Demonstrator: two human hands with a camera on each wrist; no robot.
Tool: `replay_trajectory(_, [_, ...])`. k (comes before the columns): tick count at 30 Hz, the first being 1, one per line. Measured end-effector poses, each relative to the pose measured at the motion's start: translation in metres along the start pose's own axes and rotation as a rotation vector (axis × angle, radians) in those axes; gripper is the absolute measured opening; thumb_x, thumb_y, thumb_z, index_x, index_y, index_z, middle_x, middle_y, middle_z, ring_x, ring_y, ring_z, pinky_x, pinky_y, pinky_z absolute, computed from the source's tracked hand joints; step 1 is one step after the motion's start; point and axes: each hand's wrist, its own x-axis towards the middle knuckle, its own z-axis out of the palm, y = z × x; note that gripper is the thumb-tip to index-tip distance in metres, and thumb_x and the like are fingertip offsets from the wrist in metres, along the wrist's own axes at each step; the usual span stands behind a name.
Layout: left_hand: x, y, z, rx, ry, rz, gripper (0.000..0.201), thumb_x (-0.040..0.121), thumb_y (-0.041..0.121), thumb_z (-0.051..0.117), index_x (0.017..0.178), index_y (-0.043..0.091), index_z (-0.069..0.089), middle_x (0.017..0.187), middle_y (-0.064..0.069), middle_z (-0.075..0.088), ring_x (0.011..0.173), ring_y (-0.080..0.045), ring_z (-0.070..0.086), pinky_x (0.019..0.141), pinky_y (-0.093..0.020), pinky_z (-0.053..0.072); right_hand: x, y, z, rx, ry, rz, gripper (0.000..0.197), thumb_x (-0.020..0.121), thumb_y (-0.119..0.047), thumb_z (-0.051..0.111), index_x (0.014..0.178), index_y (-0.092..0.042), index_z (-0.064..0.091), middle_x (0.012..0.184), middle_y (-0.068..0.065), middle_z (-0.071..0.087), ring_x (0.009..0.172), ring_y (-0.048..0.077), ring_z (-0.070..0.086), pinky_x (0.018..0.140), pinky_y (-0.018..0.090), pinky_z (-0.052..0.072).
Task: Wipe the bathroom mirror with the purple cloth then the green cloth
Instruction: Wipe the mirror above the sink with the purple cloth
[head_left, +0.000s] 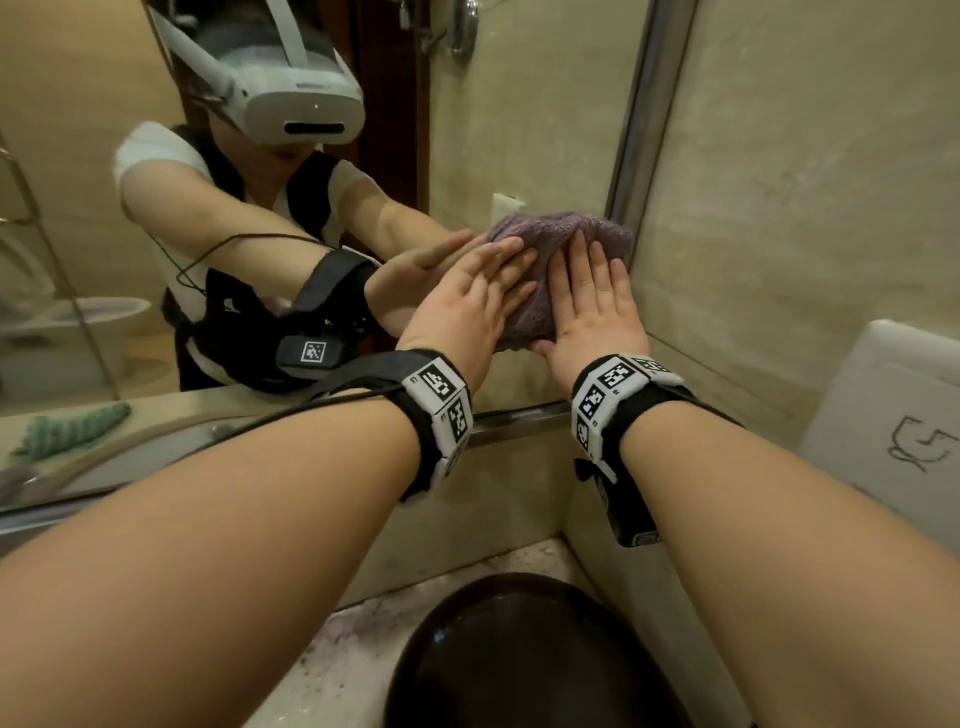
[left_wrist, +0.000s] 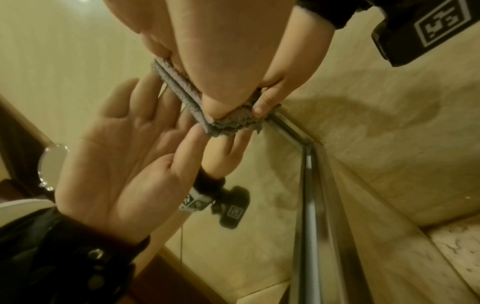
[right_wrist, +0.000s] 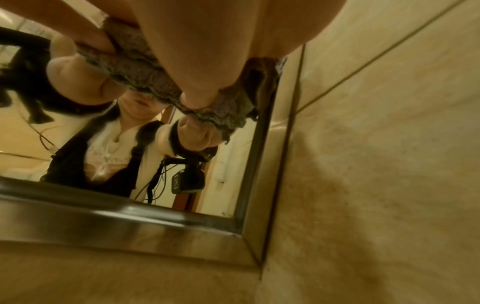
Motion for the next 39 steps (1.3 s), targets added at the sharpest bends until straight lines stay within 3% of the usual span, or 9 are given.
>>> replay_trajectory(7, [0.011, 0.01, -0.01, 0.078, -0.025, 0.015, 0.066, 0.099, 0.036, 0.02, 0.148, 0.004, -0.01, 0.154, -0.021, -0.012, 0.141, -0.033, -0.018, 0.108, -0.044, -0.019, 0.0, 0.007, 0.002, 0.047, -0.026, 0.008, 0.084, 0.097, -0.044, 0.033, 0.142, -0.004, -0.025, 0.149, 0.017, -0.031, 0.14, 0.03, -0.024, 0.112, 0.039, -0.017])
replay_trajectory(12, [-0.007, 0.001, -0.007, 0.117, -0.051, 0.034, 0.073, 0.097, 0.048, 0.024, 0.149, 0.009, -0.009, 0.154, -0.023, -0.009, 0.141, -0.034, -0.016, 0.11, -0.046, -0.016, -0.009, -0.012, 0.003, 0.106, 0.028, -0.005, 0.083, 0.098, -0.041, 0.034, 0.142, 0.0, -0.024, 0.149, 0.021, -0.029, 0.14, 0.034, -0.023, 0.112, 0.041, -0.015])
replay_trajectory(15, [-0.027, -0.009, 0.005, 0.122, -0.07, 0.04, 0.075, 0.097, 0.052, 0.022, 0.149, 0.009, -0.01, 0.154, -0.023, -0.009, 0.142, -0.033, -0.017, 0.11, -0.046, -0.015, -0.017, -0.033, 0.002, 0.171, 0.064, -0.045, 0.084, 0.097, -0.041, 0.036, 0.142, -0.001, -0.023, 0.149, 0.021, -0.029, 0.139, 0.035, -0.023, 0.111, 0.04, -0.017])
replay_trajectory(23, [-0.105, -0.054, 0.05, 0.082, -0.173, 0.036, 0.065, 0.098, 0.043, 0.014, 0.149, 0.01, -0.01, 0.154, -0.023, -0.01, 0.142, -0.03, -0.018, 0.111, -0.045, -0.014, -0.041, -0.12, -0.019, 0.216, 0.104, -0.155, 0.086, 0.096, -0.041, 0.038, 0.143, -0.002, -0.022, 0.15, 0.021, -0.028, 0.139, 0.036, -0.023, 0.111, 0.04, -0.017])
replay_trajectory(32, [-0.213, -0.112, 0.102, 0.094, -0.273, 0.016, 0.059, 0.1, 0.034, 0.024, 0.151, 0.023, -0.004, 0.154, -0.021, -0.015, 0.141, -0.032, -0.018, 0.111, -0.044, -0.016, -0.072, -0.236, -0.049, 0.28, 0.167, -0.252, 0.078, 0.098, -0.03, 0.036, 0.144, -0.008, -0.023, 0.151, 0.013, -0.028, 0.14, 0.033, -0.024, 0.108, 0.035, -0.018])
replay_trajectory(35, [-0.225, -0.117, 0.112, 0.096, -0.273, 0.011, 0.057, 0.1, 0.035, 0.024, 0.151, 0.024, 0.001, 0.153, -0.022, -0.015, 0.142, -0.034, -0.016, 0.111, -0.045, -0.015, -0.078, -0.256, -0.05, 0.301, 0.152, -0.231, 0.078, 0.098, -0.029, 0.037, 0.144, -0.008, -0.022, 0.151, 0.013, -0.029, 0.14, 0.032, -0.024, 0.113, 0.036, -0.012])
replay_trajectory(39, [-0.227, -0.112, 0.114, 0.093, -0.253, -0.004, 0.056, 0.099, 0.041, 0.023, 0.151, 0.028, 0.003, 0.153, -0.022, -0.016, 0.142, -0.036, -0.015, 0.111, -0.046, -0.015, -0.082, -0.255, -0.051, 0.303, 0.163, -0.235, 0.087, 0.093, -0.04, 0.044, 0.146, -0.009, -0.018, 0.152, 0.013, -0.026, 0.141, 0.031, -0.021, 0.114, 0.034, -0.01])
